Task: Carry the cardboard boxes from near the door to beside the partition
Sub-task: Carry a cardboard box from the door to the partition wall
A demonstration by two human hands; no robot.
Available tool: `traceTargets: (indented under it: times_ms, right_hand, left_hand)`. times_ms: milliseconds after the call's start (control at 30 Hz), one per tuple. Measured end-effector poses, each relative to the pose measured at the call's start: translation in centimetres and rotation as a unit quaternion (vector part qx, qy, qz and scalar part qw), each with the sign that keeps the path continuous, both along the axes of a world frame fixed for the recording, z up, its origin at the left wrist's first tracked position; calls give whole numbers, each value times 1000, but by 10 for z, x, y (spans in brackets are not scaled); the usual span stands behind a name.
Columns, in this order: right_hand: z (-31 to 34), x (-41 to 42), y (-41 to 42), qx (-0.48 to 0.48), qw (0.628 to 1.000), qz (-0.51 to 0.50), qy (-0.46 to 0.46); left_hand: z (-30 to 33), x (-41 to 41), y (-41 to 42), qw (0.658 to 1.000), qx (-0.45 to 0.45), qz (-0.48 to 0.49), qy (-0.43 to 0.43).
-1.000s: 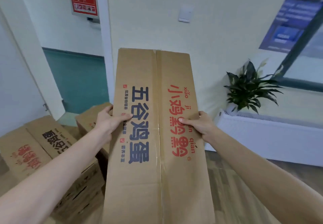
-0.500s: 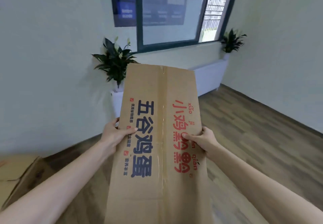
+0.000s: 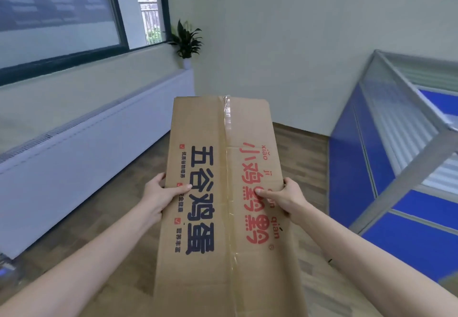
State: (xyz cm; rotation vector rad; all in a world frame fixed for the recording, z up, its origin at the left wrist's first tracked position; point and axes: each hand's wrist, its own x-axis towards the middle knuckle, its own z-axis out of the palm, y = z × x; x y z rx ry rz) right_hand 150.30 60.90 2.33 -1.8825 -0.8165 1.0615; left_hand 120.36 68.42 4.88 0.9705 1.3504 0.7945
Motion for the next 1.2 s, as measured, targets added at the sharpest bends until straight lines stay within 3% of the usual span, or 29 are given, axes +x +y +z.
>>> traceTargets:
  times_ms: [233,667,1200]
  right_hand:
    - [-30,161,80,42,998,-44,-9]
    - [-19,424,254,15,994,-104,-29]
    - [-40,777,535,-1,995,-93,30]
  left_hand:
    - [-38,175,131,996,9,-82,15]
    - [-42,459,361,976,41,-213,21]
    - [-45,815,655,967,23,-244,70]
